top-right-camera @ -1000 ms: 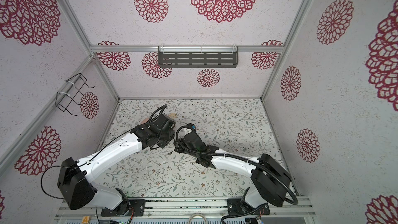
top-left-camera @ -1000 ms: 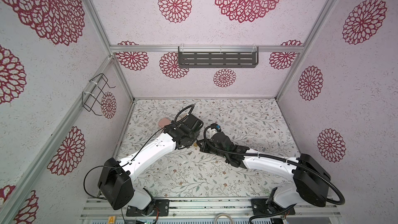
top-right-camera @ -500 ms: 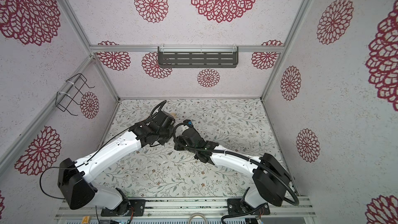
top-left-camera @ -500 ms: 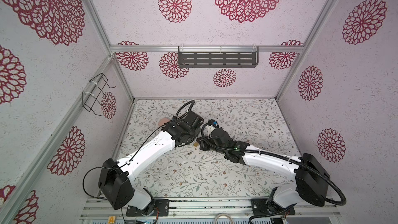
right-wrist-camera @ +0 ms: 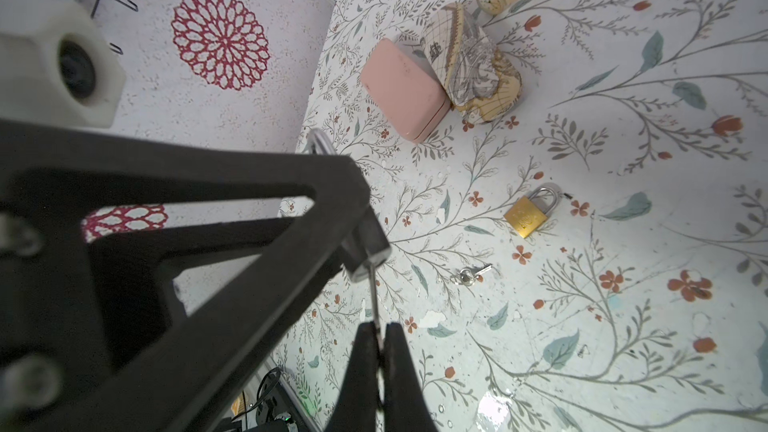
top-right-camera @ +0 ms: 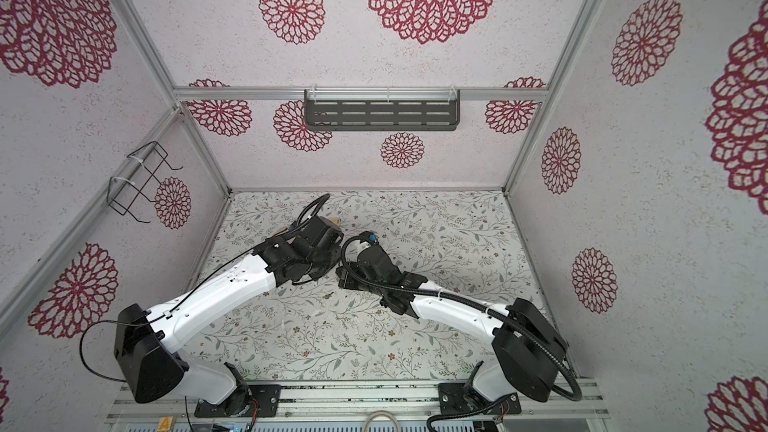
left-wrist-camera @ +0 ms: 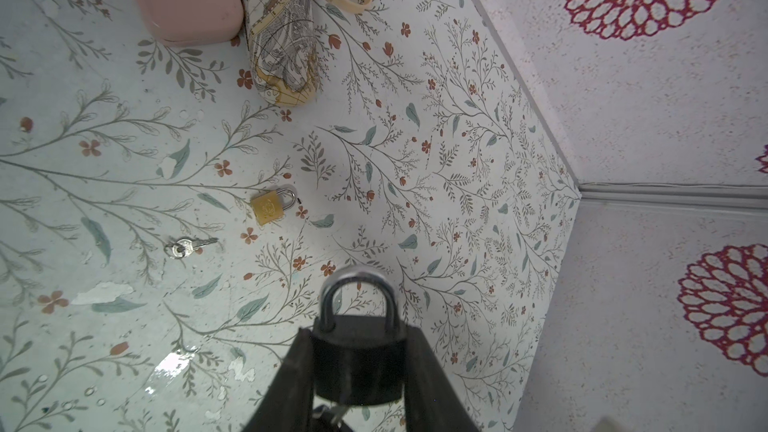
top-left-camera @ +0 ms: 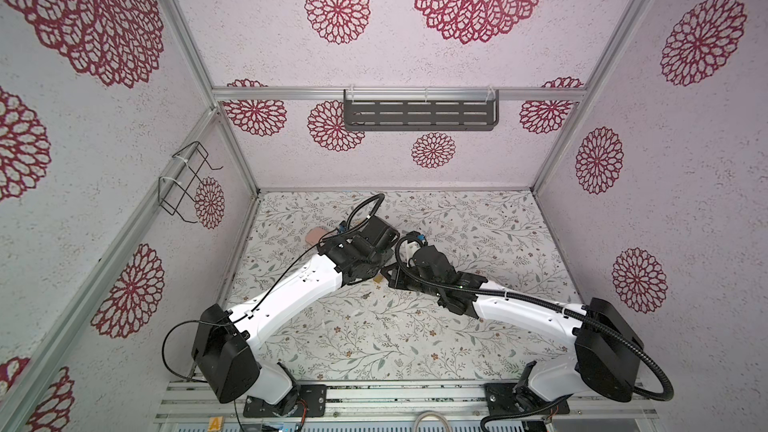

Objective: Unlock with the key

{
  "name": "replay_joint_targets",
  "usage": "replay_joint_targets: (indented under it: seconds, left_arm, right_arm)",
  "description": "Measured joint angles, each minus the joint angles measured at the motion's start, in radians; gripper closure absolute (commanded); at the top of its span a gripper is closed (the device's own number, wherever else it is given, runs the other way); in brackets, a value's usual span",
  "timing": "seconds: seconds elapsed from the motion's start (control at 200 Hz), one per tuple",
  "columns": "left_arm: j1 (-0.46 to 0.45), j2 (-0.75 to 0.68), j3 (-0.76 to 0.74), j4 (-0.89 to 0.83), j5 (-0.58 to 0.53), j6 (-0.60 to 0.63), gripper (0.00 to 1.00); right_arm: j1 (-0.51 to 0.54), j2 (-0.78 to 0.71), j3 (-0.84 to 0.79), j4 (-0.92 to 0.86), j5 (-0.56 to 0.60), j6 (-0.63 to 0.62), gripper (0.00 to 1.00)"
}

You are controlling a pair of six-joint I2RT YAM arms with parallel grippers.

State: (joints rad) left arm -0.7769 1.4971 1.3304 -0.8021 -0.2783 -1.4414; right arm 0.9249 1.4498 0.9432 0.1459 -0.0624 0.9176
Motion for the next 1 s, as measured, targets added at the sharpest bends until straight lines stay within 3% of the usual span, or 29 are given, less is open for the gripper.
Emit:
replay_joint_targets:
  seconds: [0.445,1.001]
  left_arm:
    - [-0.015,0.015,0.032,-0.061,-0.058,0.100,1.00]
    - [-0.006,0.015,0.049,-0.102,-0.091,0.076,1.00]
  right_arm:
    - [-0.062,-0.010,-0.071,0.132,-0.180,0.021,1.00]
    - [-0.067,-0.010,-0.071,0.149,-0.201,0.047,1.00]
